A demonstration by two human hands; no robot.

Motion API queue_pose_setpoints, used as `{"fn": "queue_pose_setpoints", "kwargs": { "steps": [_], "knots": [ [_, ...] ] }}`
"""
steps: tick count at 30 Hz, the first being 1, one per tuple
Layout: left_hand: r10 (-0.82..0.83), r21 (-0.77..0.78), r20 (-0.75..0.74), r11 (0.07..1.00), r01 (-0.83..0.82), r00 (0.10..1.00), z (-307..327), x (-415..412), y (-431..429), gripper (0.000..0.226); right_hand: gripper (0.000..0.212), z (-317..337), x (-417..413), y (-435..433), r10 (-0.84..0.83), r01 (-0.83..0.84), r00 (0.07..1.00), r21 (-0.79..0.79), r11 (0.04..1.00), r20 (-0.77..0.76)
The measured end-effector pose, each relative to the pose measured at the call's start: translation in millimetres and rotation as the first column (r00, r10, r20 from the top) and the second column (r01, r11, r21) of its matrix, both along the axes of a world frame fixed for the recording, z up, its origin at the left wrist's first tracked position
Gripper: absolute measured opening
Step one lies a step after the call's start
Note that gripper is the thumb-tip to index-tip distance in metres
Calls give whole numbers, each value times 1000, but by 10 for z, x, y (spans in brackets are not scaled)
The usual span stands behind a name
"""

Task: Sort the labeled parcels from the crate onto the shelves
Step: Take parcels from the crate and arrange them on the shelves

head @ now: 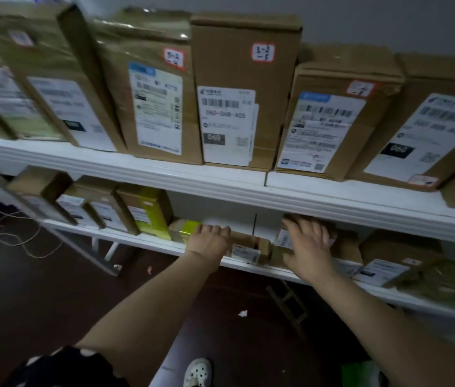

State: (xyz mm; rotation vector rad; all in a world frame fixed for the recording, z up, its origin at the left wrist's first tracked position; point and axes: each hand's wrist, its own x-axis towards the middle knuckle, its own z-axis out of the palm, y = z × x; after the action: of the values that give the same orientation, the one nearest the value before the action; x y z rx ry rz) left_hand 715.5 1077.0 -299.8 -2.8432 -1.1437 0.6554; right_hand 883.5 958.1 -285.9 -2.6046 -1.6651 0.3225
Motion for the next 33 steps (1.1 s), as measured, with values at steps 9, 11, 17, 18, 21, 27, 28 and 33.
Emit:
{"fn": "queue_pose_setpoints", "kwargs": {
  "steps": [9, 11, 17, 18, 21, 27, 28, 33],
  "knots": [
    [176, -19, 7, 984, -176, 984, 253, -967, -108, 76, 54, 124, -856, 87, 236, -238, 969, -20, 971, -76],
    [206, -26, 6, 978, -206, 978, 300, -1201, -91, 78, 52, 173, -1064, 138, 262, -268, 959, -47, 962, -106],
    [279, -72, 75, 959, -274, 957, 404, -2088, 76, 76, 50, 246, -1863, 383, 256, -272, 946, -58, 961, -196],
    [296, -86, 83, 953, -289, 952, 401, -2286, 116, 76, 49, 259, -2044, 429, 245, -261, 946, -52, 964, -215],
    [350, -118, 111, 934, -337, 930, 424, -2907, 271, 73, 45, 275, -2627, 572, 218, -236, 936, -35, 971, -276],
    [437, -173, 141, 894, -413, 888, 478, -3931, 510, 55, 46, 289, -3648, 833, 259, -282, 917, -33, 959, -302],
    [440, -168, 147, 894, -416, 886, 475, -4035, 547, 52, 46, 286, -3765, 855, 262, -285, 917, -36, 958, -302],
    [436, -178, 195, 896, -406, 878, 513, -4264, 711, 46, 47, 329, -4033, 973, 277, -299, 922, -43, 953, -269]
  ]
}}
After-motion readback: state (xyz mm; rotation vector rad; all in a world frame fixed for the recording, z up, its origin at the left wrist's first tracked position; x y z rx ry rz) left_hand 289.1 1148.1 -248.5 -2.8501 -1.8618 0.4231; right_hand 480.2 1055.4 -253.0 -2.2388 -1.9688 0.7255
